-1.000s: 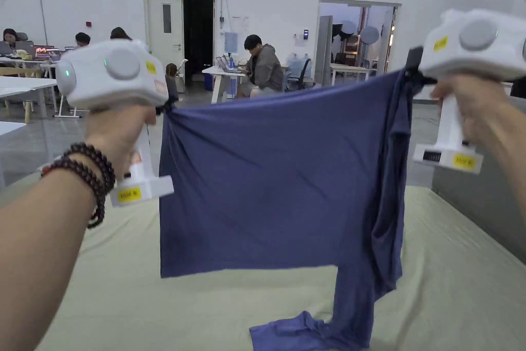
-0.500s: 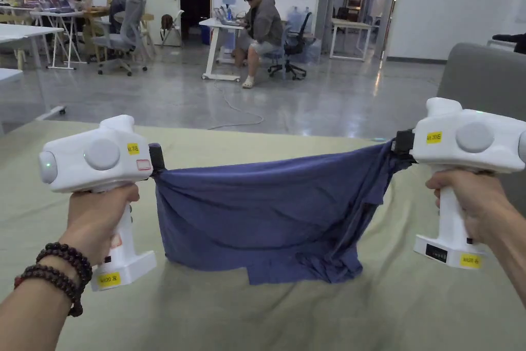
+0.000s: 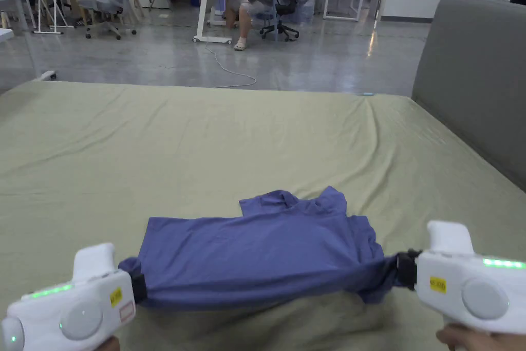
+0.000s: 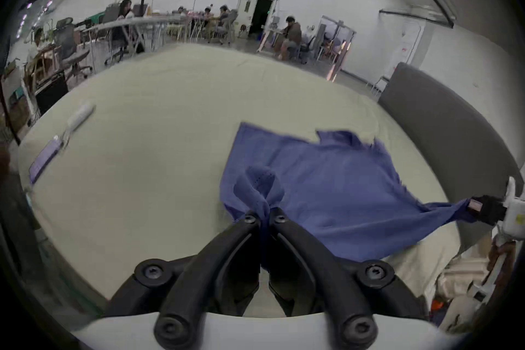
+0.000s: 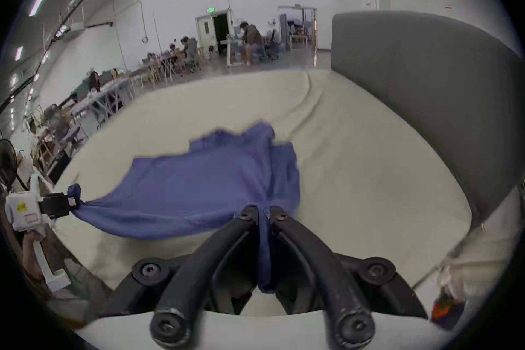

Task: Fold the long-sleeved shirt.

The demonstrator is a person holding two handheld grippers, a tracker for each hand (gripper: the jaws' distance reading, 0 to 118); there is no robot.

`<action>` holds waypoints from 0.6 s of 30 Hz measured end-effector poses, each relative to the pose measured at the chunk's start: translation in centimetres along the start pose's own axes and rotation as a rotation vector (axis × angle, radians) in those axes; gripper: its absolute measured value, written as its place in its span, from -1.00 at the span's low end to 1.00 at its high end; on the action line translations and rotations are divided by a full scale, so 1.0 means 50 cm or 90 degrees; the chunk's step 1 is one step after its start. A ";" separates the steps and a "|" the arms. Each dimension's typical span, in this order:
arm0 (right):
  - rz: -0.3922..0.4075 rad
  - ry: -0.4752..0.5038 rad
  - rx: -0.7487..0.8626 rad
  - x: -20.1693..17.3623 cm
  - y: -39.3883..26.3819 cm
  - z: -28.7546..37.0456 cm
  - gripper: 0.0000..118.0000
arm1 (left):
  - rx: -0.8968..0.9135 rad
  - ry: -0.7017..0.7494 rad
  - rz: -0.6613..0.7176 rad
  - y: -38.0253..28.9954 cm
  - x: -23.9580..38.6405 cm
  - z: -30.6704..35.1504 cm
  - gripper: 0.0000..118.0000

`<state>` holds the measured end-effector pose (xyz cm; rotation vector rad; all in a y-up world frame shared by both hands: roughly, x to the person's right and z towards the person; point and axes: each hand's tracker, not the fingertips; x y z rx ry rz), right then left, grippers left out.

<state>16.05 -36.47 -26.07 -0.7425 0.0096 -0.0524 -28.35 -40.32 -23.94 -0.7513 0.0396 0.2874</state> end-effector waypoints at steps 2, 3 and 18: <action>0.005 -0.015 -0.046 0.005 -0.056 0.006 -0.96 | -0.021 0.031 -0.028 -0.037 0.008 0.007 -1.00; 0.010 -0.020 -0.073 0.007 -0.083 0.004 -0.96 | -0.037 0.046 -0.030 -0.049 -0.009 -0.007 -1.00; 0.039 -0.037 -0.184 0.014 -0.153 -0.019 0.31 | -0.084 0.043 -0.014 -0.098 -0.048 -0.019 0.52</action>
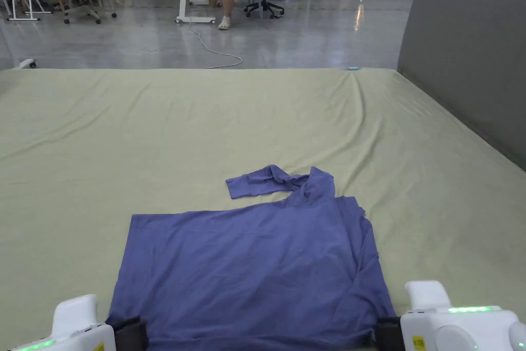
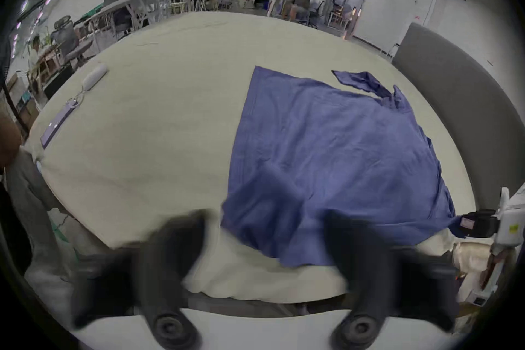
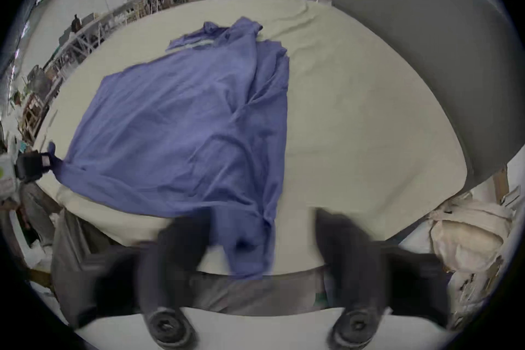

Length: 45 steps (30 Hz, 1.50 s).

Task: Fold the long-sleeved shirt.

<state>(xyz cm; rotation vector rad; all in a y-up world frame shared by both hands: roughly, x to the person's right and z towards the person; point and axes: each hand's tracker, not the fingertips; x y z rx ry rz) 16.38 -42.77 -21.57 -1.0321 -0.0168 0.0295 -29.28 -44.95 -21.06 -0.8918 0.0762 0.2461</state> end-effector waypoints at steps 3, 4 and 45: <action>-0.011 0.002 0.090 0.008 0.022 0.052 0.86 | 0.049 -0.049 0.007 0.018 -0.004 0.035 1.00; -0.012 -0.005 0.098 0.008 0.034 0.063 0.86 | 0.054 -0.051 0.007 0.028 -0.001 0.040 1.00; 0.014 0.026 -0.067 -0.049 -0.017 -0.103 -0.88 | 0.032 -0.050 -0.065 0.320 0.111 -0.105 -0.58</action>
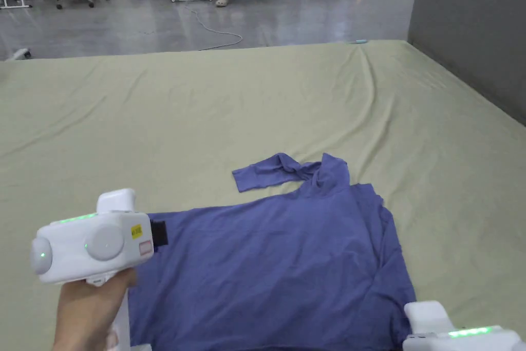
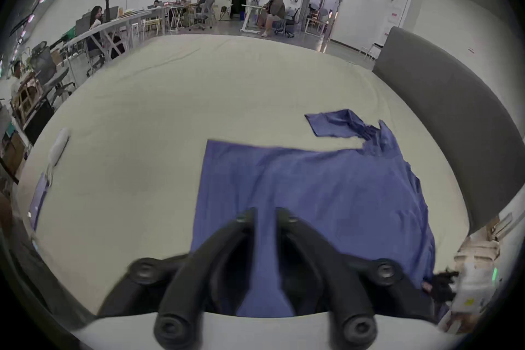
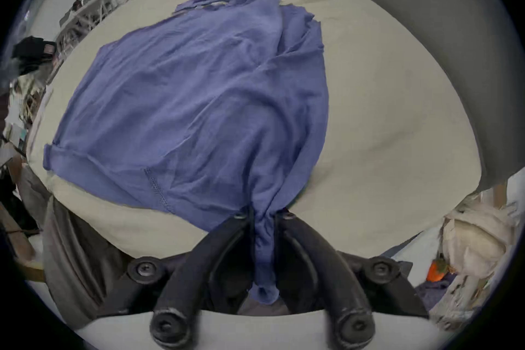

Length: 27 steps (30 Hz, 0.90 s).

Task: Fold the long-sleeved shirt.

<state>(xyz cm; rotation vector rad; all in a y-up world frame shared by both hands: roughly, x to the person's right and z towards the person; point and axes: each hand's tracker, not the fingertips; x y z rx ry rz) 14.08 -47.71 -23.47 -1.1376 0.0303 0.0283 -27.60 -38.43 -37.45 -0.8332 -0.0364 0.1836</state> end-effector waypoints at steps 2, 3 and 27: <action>-0.016 -0.004 0.016 0.009 0.001 0.010 -0.88 | -0.009 0.019 0.000 0.058 -0.021 -0.063 0.69; -0.009 -0.008 0.010 0.011 0.005 0.011 -0.88 | -0.029 0.029 -0.007 0.086 -0.033 -0.103 0.98; -0.036 -0.007 0.068 0.060 0.090 0.058 -0.88 | -0.152 0.017 -0.101 0.179 -0.036 -0.189 -1.00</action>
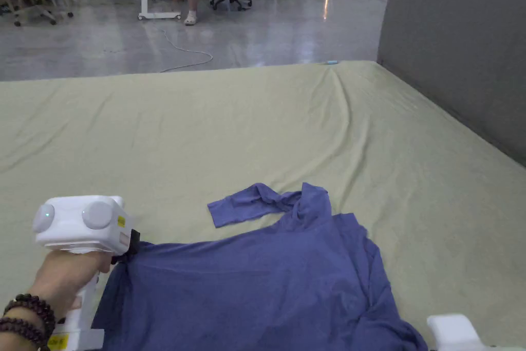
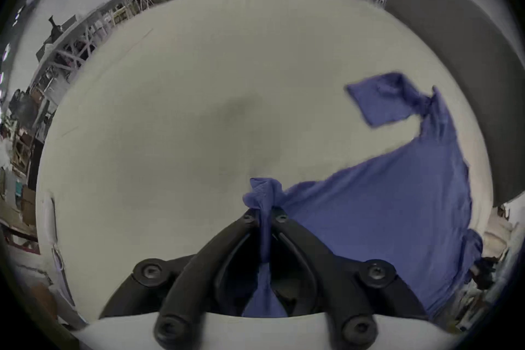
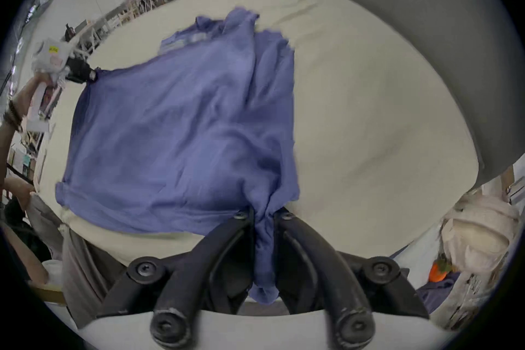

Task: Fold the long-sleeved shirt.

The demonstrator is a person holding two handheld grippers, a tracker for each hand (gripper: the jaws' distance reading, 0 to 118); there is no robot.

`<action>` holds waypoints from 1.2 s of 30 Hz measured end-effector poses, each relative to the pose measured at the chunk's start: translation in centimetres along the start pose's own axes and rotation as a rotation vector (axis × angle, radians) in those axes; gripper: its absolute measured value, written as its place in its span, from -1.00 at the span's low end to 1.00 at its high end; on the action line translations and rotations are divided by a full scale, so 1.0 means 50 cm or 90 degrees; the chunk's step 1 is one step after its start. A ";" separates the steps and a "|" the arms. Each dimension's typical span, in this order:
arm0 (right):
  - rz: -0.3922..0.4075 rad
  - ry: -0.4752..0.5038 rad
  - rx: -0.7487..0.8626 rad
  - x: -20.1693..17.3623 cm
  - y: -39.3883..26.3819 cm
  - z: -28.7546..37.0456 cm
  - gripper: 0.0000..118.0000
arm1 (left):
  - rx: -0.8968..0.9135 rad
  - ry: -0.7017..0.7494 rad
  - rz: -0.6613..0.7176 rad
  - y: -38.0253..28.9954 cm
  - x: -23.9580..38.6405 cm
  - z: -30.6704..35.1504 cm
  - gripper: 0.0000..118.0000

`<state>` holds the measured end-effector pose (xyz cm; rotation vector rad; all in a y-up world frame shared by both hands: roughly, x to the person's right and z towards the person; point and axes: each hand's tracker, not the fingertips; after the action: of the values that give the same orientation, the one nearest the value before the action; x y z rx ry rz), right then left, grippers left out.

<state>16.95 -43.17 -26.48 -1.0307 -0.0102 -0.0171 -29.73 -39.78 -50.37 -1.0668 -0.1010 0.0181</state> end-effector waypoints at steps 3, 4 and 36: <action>0.011 -0.012 0.086 0.016 0.113 0.056 -0.88 | 0.027 -0.045 0.019 0.051 -0.020 0.076 -1.00; 0.014 -0.021 0.120 0.019 0.154 0.074 -0.88 | 0.049 -0.052 0.013 0.067 -0.021 0.107 -1.00; 0.018 -0.042 0.376 0.035 1.107 0.429 -0.88 | 0.465 -0.036 0.131 0.581 -0.036 0.694 -1.00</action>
<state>19.73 3.65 -62.86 -0.4397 -0.0578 0.0434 -33.70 4.43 -59.31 -0.3425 -0.0288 0.2535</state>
